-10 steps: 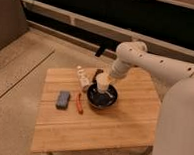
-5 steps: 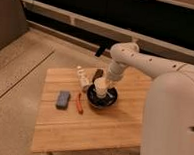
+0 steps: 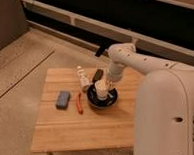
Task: Place the ceramic cup in the ceramic bowl
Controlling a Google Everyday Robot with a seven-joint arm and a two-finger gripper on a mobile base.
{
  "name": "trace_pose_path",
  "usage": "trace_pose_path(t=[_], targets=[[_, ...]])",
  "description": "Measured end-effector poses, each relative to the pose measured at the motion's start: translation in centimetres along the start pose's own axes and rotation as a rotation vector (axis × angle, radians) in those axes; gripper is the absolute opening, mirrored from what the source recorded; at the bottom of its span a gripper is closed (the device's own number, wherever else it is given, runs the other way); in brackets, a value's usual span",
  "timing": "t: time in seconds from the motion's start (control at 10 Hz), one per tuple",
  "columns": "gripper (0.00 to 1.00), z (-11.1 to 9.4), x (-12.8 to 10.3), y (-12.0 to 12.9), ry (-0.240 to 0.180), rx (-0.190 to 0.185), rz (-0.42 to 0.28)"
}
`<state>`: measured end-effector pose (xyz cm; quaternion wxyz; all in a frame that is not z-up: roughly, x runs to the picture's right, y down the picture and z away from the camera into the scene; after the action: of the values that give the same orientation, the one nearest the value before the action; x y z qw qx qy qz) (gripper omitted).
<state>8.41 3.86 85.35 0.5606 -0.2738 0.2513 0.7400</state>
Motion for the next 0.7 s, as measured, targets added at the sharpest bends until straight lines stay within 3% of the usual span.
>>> trace_pose_path(t=[0.5, 0.7], targets=[[0.74, 0.6, -0.9, 0.4, 0.007, 0.006, -0.009], [0.78, 0.8, -1.2, 0.8, 0.002, 0.002, -0.019]])
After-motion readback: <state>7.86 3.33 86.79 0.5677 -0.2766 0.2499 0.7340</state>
